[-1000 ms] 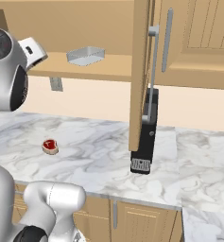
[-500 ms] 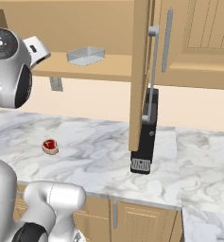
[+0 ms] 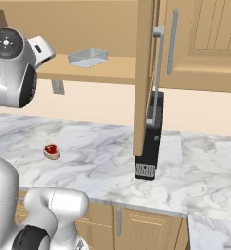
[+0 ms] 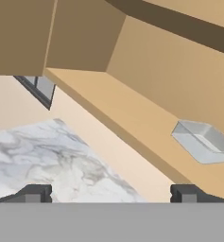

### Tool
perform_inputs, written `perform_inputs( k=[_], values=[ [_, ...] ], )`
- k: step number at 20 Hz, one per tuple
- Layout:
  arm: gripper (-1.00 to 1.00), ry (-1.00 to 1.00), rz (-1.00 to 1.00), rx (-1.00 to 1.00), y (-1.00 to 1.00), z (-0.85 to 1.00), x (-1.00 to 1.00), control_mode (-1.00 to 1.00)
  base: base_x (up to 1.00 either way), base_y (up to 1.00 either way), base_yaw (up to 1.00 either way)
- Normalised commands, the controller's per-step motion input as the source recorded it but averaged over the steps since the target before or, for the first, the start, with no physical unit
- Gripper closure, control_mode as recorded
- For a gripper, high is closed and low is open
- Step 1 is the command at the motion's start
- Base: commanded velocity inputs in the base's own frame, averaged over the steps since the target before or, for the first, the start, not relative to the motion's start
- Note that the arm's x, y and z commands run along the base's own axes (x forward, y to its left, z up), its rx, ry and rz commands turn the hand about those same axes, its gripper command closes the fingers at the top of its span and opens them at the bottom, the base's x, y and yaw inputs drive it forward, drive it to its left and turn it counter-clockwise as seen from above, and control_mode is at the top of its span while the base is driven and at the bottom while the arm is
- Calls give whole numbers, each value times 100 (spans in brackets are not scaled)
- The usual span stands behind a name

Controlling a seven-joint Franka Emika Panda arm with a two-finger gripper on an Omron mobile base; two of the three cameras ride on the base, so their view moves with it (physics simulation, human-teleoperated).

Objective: Retrieve the tupperware from the cabinet, then place the raw meat into the tupperware to avoid contamination.

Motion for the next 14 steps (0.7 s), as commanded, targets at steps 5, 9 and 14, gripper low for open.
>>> perform_inputs(
  k=[5, 9, 14],
  values=[
    [-100, 0, -2, 0, -5, 0, 17, -100, 0, 0, 0],
    [-100, 0, -2, 0, -11, 0, 18, -100, 0, 0, 0],
    [-100, 0, -2, 0, -10, 0, 21, -100, 0, 0, 0]
  ],
)
